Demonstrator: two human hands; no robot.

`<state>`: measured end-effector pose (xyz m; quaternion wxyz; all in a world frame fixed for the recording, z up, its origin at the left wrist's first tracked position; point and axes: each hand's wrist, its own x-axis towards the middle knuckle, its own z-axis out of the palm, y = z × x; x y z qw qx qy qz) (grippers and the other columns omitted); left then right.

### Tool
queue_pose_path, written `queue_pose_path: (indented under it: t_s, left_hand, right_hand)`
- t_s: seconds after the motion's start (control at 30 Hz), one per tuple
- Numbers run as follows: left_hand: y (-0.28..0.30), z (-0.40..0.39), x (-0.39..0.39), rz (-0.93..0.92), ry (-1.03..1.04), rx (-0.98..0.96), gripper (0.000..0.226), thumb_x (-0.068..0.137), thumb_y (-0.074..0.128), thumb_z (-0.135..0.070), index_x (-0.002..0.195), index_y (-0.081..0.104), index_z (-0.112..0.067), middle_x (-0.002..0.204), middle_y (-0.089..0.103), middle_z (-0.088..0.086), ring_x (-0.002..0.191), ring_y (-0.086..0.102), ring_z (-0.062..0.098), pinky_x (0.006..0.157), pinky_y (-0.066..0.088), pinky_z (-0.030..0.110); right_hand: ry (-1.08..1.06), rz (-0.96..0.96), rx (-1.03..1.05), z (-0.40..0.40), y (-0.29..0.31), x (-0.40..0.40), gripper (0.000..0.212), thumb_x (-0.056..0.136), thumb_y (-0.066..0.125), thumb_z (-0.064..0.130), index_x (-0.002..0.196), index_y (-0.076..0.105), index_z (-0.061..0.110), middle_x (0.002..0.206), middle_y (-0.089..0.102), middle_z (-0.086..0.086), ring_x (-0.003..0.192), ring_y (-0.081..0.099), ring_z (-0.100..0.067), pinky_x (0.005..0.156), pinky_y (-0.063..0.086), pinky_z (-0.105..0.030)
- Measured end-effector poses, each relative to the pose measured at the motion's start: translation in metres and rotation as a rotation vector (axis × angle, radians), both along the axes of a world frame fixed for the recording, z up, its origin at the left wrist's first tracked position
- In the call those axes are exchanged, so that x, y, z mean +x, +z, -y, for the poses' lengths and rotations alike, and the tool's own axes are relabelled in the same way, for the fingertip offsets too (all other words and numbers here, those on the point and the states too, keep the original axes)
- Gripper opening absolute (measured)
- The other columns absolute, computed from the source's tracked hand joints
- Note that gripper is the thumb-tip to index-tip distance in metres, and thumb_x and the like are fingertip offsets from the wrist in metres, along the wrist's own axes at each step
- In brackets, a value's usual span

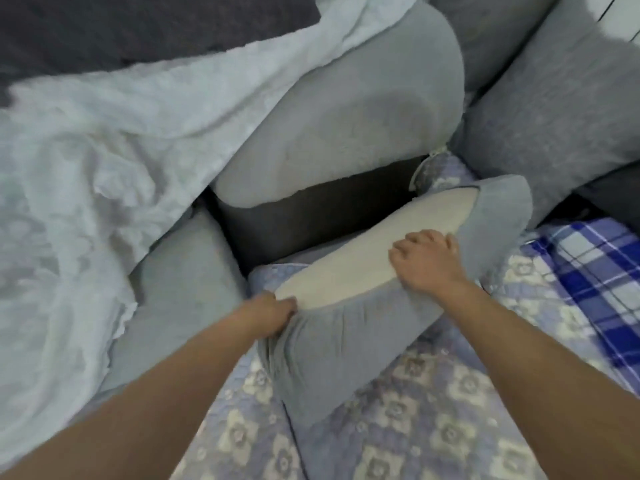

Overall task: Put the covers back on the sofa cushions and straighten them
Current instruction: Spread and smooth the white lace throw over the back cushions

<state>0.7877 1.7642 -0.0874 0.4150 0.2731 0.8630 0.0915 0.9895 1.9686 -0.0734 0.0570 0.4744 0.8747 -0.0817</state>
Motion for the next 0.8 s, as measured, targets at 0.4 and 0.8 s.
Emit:
queue_pose_path:
  t_s: [0.4,0.8]
  left_hand:
    - [-0.022,0.021,0.192,-0.589,-0.97,0.278,0.054,0.066,0.08,-0.035,0.109,0.055,-0.016,0.125,0.047,0.014,0.104,0.047,0.036,0.081,0.047,0.051]
    - [0.026,0.121,0.156,0.167,-0.382,0.087,0.046,0.1,0.051,-0.043,0.062,0.039,-0.02,0.057,0.038,-0.005,0.053,0.038,0.011,0.054,0.028,0.03]
  right_hand:
    - [0.114,-0.122,0.216,-0.02,-0.043,0.099,0.054,0.095,0.038,0.045,0.137,0.052,0.014,0.154,0.034,-0.014,0.143,0.023,-0.037,0.12,0.008,-0.053]
    - [-0.792,-0.422,-0.441,0.037,0.012,0.161,0.033,0.1,0.046,0.012,0.122,0.061,-0.007,0.121,0.062,-0.026,0.115,0.059,-0.037,0.085,0.047,-0.033]
